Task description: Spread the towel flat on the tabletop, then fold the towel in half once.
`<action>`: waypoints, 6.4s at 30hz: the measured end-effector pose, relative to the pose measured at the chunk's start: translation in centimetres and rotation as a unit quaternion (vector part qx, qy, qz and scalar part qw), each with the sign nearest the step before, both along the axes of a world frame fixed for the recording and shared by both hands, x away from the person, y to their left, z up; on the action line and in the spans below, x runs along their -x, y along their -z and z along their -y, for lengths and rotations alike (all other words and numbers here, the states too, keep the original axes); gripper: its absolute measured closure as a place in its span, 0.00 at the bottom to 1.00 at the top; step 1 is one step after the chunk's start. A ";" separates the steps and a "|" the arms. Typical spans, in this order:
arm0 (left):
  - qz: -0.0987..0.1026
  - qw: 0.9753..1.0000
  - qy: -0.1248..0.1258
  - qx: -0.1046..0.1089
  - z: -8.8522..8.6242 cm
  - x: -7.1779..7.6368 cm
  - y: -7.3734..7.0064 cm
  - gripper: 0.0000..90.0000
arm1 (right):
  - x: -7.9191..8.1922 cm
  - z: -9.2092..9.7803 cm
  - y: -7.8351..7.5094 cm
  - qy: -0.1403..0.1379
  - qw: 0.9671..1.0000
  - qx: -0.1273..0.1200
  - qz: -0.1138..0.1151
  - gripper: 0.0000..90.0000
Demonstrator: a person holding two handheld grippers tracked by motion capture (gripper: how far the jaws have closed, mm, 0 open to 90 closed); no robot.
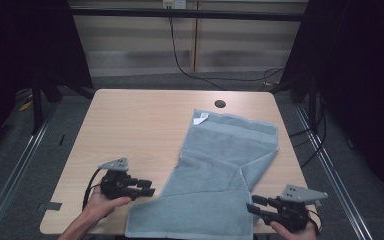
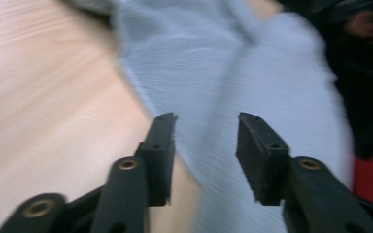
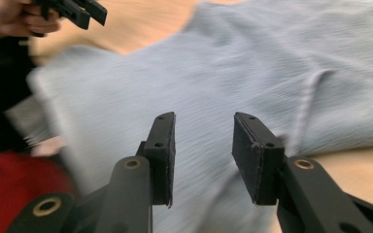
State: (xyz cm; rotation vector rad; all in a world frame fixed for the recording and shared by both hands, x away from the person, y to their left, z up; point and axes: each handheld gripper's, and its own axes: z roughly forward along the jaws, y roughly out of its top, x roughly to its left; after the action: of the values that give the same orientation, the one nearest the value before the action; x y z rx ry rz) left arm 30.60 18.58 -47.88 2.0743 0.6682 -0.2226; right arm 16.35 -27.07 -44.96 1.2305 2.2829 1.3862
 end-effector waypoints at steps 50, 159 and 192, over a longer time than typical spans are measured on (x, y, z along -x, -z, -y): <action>0.014 0.998 -0.058 0.027 -4.8 5.2 -0.2 0.72 | 1.5 1.9 1.4 0.064 0.997 0.036 -0.031 0.67; 0.072 0.985 -0.150 -0.054 0.1 -8.0 2.2 0.40 | -18.5 -3.0 5.5 0.055 0.992 0.109 -0.033 0.92; 0.076 0.991 -0.107 -0.032 -1.2 -6.3 0.7 0.96 | -16.9 -2.9 4.0 0.049 0.997 0.039 -0.036 0.94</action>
State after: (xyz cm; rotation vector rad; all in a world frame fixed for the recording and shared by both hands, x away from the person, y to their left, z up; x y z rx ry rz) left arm 36.95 19.82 -48.59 2.0377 0.8064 0.0787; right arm 33.21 -24.18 -48.99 1.3684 2.2660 1.2265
